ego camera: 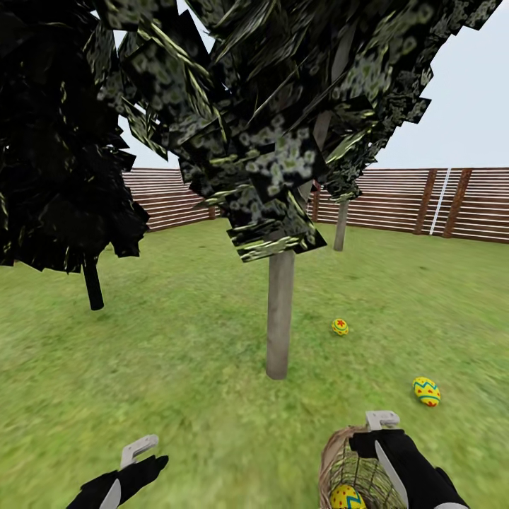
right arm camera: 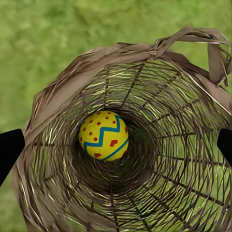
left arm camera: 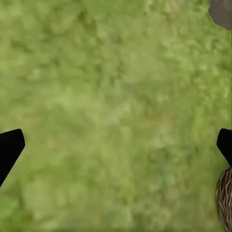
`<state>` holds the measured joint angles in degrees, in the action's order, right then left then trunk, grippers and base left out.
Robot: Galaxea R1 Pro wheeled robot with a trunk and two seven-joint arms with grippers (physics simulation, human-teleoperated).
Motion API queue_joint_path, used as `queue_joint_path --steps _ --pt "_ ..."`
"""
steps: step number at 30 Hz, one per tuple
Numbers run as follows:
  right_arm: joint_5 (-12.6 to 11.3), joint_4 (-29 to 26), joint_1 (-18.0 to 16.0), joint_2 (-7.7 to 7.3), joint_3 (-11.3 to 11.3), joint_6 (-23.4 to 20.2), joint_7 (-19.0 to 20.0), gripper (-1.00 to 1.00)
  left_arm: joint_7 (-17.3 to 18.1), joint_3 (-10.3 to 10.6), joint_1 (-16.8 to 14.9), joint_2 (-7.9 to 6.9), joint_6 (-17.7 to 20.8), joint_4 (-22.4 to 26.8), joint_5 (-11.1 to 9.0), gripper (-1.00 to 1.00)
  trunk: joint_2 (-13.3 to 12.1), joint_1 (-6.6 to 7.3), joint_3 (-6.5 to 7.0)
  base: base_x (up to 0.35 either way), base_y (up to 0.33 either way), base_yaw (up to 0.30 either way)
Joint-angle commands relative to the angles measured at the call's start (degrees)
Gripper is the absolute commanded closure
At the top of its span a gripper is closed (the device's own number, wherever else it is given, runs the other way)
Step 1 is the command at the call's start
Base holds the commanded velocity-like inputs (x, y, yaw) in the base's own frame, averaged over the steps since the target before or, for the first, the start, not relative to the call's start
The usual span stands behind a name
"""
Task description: Take the three Easter eggs out of the wicker basket on the lawn in the garden, then place them on the lawn next to a single tree (choose any tree) so that all three eggs are next to the same tree and none are left in the basket.
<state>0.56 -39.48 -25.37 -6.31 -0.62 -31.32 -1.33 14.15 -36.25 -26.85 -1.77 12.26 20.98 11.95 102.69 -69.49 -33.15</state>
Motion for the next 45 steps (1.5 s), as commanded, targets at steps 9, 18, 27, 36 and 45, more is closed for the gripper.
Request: queue_joint_path --steps 9,18,27,36,45 --pt "0.3 -0.2 0.0 -0.01 0.0 -0.4 -0.1 -1.0 0.4 -0.5 0.0 0.05 0.3 0.1 0.5 -1.0 3.7 -1.98 -1.68 0.0 0.0 0.0" --pt "0.3 -0.2 0.0 0.01 0.0 -0.4 -0.1 -1.0 0.4 -0.5 0.0 0.15 0.3 0.0 0.5 -1.0 7.3 -3.96 -3.3 0.0 0.0 0.0" --pt "0.3 -0.2 0.0 0.07 0.0 -0.4 -0.1 -1.0 0.4 -0.5 0.0 0.7 0.2 0.1 0.4 -1.0 10.9 -5.93 -4.92 0.0 0.0 0.0" --pt "0.3 -0.2 0.0 0.07 0.0 -0.4 -0.1 -1.0 0.4 -0.5 0.0 0.71 0.2 0.0 0.5 -1.0 14.5 -7.91 -6.53 0.255 0.0 0.0" --pt "0.2 -0.2 0.0 0.07 0.0 -0.4 -0.1 -1.0 0.4 -0.5 0.0 0.78 0.1 0.1 0.2 -1.0 18.1 -9.89 -8.15 0.087 0.0 0.0"
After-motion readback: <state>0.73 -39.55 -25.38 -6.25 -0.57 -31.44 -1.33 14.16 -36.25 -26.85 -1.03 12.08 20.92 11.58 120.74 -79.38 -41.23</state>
